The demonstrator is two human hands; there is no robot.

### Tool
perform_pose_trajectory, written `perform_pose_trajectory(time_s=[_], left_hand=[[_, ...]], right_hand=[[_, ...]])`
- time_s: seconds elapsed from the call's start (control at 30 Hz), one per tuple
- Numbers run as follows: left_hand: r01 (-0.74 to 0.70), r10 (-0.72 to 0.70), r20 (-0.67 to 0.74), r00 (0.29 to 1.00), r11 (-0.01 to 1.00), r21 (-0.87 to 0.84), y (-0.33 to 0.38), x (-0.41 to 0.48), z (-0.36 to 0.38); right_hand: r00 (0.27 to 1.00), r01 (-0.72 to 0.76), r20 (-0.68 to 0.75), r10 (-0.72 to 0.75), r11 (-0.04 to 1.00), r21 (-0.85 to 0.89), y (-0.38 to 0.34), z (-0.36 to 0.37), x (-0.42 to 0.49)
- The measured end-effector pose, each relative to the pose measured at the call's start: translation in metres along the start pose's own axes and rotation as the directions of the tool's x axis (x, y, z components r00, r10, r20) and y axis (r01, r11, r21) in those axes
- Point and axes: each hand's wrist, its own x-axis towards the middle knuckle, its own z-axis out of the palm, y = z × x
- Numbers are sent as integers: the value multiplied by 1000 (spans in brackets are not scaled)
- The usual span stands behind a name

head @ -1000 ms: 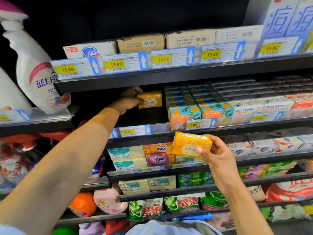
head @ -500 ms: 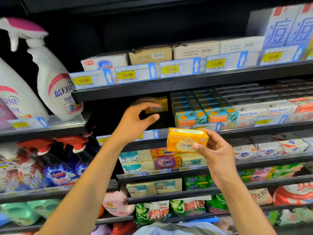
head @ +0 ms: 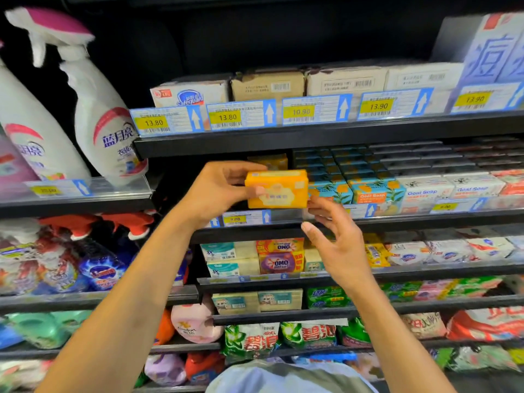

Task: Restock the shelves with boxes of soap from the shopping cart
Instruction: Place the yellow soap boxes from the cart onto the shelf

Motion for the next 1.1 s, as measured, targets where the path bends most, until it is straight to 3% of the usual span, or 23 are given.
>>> perform_pose_trajectory(time_s=[0.1,0.17,0.27,0.43,0.7,1.1], left_hand=[[41,-42,-41,998,998,-43,-12,25,-15],[41,-43,-51,998,998,-37,-20,39,-19],[53,-52,-59,997,998,27,-32,56,-18],[25,-12,-51,999,962,272,-53,81,-17],[-26,53,-42,998,876,482,-67,100,-16],[-80,81,22,996,840,536,-80,116,-15]], right_hand=[[976,216,84,-200,917,-335,22,3,-2],[936,353,177,-306,820,-451,36,7,-2],[896,444,251,-366,720,-533,51,10,-3],[868,492,269,-417,652,-576,60,13,-9],[864,495,251,-437,642,-586,69,15,-8],[855,496,195,-480,651,-574,76,21,-7]])
